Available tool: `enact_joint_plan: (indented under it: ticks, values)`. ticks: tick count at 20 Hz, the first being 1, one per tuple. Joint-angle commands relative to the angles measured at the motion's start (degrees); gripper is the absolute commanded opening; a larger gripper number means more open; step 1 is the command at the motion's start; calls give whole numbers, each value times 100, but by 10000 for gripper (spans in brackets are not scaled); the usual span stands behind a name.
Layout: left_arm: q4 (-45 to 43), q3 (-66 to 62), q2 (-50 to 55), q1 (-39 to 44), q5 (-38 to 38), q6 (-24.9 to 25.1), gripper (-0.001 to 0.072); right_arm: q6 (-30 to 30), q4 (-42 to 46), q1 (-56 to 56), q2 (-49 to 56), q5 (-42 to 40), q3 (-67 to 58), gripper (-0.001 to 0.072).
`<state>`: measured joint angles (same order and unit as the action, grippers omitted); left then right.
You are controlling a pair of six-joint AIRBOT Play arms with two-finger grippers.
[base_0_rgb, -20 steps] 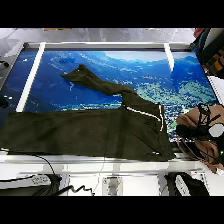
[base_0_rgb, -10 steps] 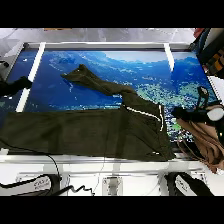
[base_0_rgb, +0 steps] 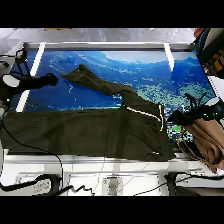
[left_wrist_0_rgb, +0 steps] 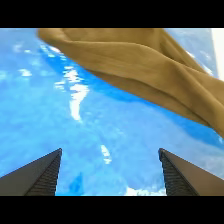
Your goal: Fold the clothes and pants, and hang the long-sleeved shirts on hangers.
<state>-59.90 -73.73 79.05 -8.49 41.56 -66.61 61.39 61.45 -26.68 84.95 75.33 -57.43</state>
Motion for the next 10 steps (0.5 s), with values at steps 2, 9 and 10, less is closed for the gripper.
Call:
enact_joint_plan:
  ticks: [2,9,10]
  values:
    - [-4,-7,59,273,-4,0,703,-671,-780,-208,702,330,-76,518]
    - [-2,-7,299,396,-7,-2,703,-1438,-1661,-120,1233,577,-70,482]
    - [4,-7,361,446,-13,-4,704,-1530,-1661,-35,1235,479,-66,460]
